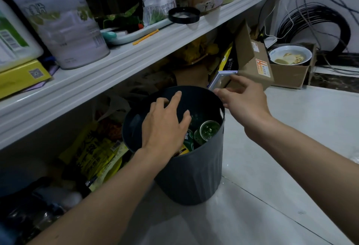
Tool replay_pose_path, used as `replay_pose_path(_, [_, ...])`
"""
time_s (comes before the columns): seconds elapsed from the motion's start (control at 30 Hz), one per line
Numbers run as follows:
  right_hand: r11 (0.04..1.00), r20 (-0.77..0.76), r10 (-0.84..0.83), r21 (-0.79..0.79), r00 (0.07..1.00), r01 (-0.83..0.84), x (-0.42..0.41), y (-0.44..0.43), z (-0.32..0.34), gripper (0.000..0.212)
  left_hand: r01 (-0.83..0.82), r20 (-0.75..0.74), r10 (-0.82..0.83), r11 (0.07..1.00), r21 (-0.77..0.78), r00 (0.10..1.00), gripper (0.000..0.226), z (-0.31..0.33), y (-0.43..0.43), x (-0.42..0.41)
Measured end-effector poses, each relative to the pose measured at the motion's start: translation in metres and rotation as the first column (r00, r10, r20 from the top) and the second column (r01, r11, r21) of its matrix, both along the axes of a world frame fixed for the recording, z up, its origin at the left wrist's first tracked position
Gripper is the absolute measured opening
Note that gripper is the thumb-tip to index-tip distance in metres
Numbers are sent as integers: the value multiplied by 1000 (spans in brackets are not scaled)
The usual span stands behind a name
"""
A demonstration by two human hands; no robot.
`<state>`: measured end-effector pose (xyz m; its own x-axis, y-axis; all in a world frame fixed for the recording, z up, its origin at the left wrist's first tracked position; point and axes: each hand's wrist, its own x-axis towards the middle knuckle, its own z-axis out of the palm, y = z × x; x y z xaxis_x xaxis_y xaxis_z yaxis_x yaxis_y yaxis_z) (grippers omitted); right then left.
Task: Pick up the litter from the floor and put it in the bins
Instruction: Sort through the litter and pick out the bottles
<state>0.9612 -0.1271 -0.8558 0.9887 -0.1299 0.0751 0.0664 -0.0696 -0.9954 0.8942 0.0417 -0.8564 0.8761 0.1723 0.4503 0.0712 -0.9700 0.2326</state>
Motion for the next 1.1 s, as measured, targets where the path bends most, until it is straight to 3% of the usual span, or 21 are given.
replay_pose_path(0.27, [986,48,-25,-164,999,32,-15,-33,10,54,76,14,-76,997,10,997,55,7,-26,10])
replay_pose_path(0.37, [941,120,0,-335,993,40,-21,-55,14,49,136,22,-136,991,8,990,55,12,-47,16])
replay_pose_path(0.47, [816,197,31,-571,980,89,-26,-87,14,52,211,42,-213,976,44,976,55,18,-78,21])
replay_pose_path(0.6, [550,176,68,-828,982,110,-39,-143,6,60,331,42,-339,935,125,940,55,17,-130,29])
replay_pose_path(0.83, [146,13,-67,-989,998,23,-83,-256,-25,64,554,-138,-536,807,207,833,60,-16,-242,20])
replay_pose_path(0.97, [90,-79,-235,-994,969,-60,-123,-315,-43,64,685,-274,-634,707,174,724,60,-41,-300,3])
replay_pose_path(1.1, [88,-118,-366,-992,923,-92,-169,-360,-49,64,782,-291,-728,601,165,621,58,-54,-350,-24])
